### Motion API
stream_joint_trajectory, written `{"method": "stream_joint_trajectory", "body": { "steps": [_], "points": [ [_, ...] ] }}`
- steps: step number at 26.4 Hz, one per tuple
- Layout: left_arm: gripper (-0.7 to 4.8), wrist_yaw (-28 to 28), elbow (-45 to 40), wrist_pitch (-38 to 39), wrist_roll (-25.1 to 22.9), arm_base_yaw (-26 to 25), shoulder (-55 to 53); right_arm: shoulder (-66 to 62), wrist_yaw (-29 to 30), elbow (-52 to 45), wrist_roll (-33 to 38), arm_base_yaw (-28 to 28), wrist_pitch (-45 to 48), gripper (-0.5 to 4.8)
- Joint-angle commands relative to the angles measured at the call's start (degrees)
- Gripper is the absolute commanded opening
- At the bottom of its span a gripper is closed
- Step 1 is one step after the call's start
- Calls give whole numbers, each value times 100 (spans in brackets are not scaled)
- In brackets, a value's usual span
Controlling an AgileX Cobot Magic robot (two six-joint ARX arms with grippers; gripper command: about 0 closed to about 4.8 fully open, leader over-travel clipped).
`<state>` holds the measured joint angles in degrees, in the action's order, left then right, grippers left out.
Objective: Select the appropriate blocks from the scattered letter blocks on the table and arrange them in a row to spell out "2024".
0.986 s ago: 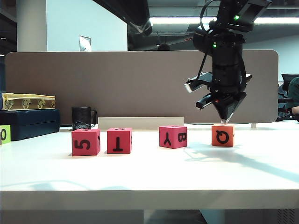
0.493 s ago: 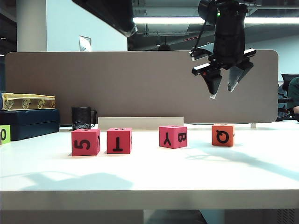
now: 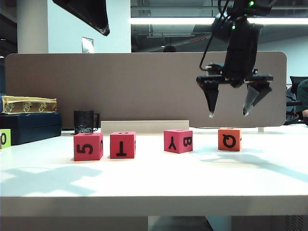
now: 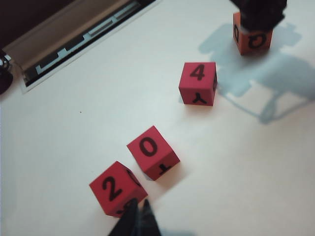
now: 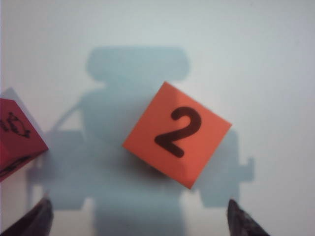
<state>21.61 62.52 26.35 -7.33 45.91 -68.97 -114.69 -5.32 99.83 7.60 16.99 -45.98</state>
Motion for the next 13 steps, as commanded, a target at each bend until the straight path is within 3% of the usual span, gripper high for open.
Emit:
{"method": "stream_joint_trajectory", "body": {
  "steps": [1,13],
  "points": [
    [-5,0,168,-7,-197,7,42,-131,35,37,166,11,153,454],
    [-5,7,640,278,-343,7,144,-459,-96,37,1091,-308,562,453]
  ]
}}
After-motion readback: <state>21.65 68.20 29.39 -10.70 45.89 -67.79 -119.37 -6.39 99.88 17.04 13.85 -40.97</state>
